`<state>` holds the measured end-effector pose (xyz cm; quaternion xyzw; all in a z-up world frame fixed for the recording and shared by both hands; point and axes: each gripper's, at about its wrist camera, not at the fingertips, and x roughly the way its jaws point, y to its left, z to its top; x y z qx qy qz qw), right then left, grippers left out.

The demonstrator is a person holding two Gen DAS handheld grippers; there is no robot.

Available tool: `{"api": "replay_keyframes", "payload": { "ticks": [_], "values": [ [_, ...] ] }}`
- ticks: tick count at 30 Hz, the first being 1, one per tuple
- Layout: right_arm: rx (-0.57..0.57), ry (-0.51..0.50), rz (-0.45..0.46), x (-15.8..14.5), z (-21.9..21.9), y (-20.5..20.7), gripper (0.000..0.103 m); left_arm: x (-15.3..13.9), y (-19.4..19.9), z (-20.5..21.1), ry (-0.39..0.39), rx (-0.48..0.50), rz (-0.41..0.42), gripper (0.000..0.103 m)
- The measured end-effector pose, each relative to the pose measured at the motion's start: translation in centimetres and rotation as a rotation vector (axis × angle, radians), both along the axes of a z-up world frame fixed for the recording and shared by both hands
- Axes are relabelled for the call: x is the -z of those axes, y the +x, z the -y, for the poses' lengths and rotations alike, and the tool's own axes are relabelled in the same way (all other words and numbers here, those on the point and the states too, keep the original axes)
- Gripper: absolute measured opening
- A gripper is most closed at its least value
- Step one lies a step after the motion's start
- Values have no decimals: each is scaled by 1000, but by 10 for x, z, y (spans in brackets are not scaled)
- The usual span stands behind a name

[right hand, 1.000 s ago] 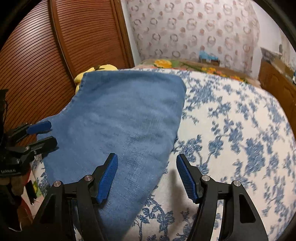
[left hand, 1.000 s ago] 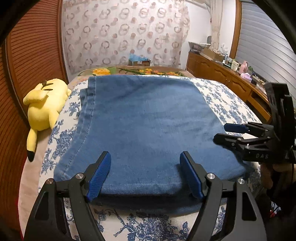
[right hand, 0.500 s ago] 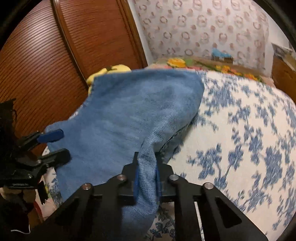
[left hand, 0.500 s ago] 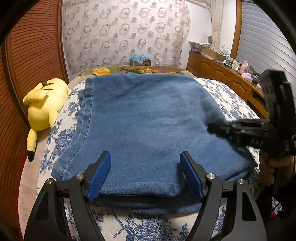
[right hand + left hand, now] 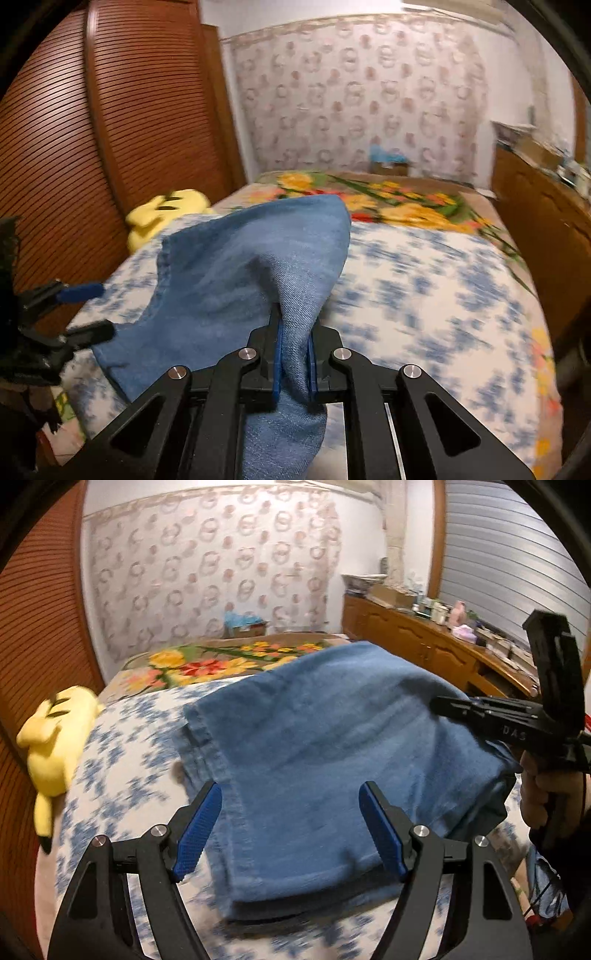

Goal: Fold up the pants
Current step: 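Grasp the folded jeans end with the right gripper and lift it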

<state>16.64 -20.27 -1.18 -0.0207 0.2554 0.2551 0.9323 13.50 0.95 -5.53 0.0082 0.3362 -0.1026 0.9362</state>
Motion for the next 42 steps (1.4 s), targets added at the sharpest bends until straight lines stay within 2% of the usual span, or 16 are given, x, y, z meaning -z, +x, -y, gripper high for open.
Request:
{"api": "replay_keyframes", "payload": {
  "ticks": [5, 8, 11, 12, 14, 16, 18, 22, 25, 29, 32, 33, 35, 36, 38, 42],
  "values": [
    [63, -17, -47, 11, 57, -9, 11, 3, 12, 41, -4, 82, -21, 78],
    [63, -26, -92, 23, 71, -9, 14, 8, 18, 61, -8, 113, -41, 78],
    [86, -66, -134, 30, 70, -12, 29, 18, 19, 76, 1, 143, -66, 78],
    [90, -64, -151, 34, 73, -14, 38, 20, 20, 81, 6, 147, -72, 78],
    [93, -44, -161, 31, 74, -19, 45, 26, 20, 86, 14, 153, -91, 78],
    [93, -22, -166, 29, 77, -24, 48, 32, 19, 89, 25, 150, -106, 78],
    [100, -9, -178, 29, 78, -31, 57, 39, 18, 89, 38, 143, -123, 78],
    [134, -7, -197, 35, 74, -37, 60, 50, 18, 83, 36, 131, -147, 78],
    [105, 37, -237, 42, 71, -39, 60, 55, 15, 82, 47, 128, -138, 78],
    [98, 67, -230, 44, 71, -41, 60, 57, 14, 81, 39, 128, -129, 78],
    [76, 71, -233, 46, 67, -43, 43, 57, 14, 78, 29, 126, -129, 78],
    [80, 71, -230, 46, 66, -42, 32, 58, 11, 77, 26, 124, -130, 78],
    [76, 85, -214, 43, 66, -42, 19, 56, 12, 74, 19, 118, -133, 78],
    [69, 110, -207, 39, 69, -43, 15, 55, 12, 71, 14, 116, -135, 78],
    [56, 138, -193, 32, 72, -44, 13, 53, 12, 66, 7, 108, -134, 78],
    [31, 127, -126, 11, 66, -51, 12, 46, 5, 50, -4, 83, -120, 78]
  ]
}}
